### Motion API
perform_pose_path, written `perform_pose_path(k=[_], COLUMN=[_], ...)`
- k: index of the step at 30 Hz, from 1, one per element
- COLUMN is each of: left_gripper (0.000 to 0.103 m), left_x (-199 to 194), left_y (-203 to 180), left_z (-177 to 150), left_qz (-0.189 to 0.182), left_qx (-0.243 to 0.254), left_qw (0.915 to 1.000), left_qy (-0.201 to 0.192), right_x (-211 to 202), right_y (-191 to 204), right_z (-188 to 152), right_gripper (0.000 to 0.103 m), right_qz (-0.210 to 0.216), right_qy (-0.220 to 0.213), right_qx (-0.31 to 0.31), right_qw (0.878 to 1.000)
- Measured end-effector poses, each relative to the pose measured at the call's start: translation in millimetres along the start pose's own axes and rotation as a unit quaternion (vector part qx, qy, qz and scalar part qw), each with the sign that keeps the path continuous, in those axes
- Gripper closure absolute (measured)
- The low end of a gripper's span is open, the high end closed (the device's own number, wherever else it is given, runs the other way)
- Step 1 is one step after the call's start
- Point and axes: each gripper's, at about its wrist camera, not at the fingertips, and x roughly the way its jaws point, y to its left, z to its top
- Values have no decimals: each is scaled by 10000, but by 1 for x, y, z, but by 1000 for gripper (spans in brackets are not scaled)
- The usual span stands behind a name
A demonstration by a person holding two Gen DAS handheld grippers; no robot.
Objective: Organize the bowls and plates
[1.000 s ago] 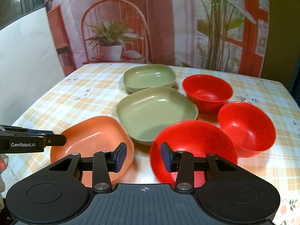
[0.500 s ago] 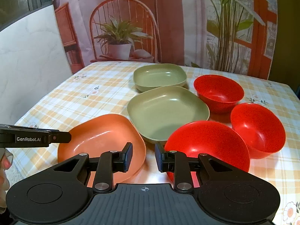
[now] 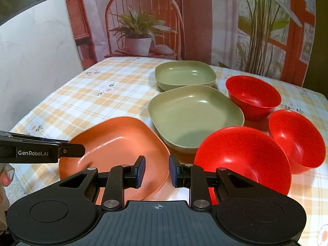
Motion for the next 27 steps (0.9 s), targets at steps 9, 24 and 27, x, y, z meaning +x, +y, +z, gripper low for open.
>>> perform_pose_path(k=[9,24,27], left_gripper=[74,74,74], left_x=[-1,-3,-5], left_y=[-2,-3,-3], left_z=[-1,-2,-2], left_qz=[92,100,99], left_qx=[97,193,203], left_qw=[9999,9997,9997], left_qy=[-69,-108,-132], right_x=[-3,-1,-1], right_y=[0,0,-1], right_z=[-3,-6,-6], right_gripper=[79,81,81], right_qz=[166,223,233], right_qy=[56,116,114], right_qx=[78,196,230], right_qw=[9998,9995,9994])
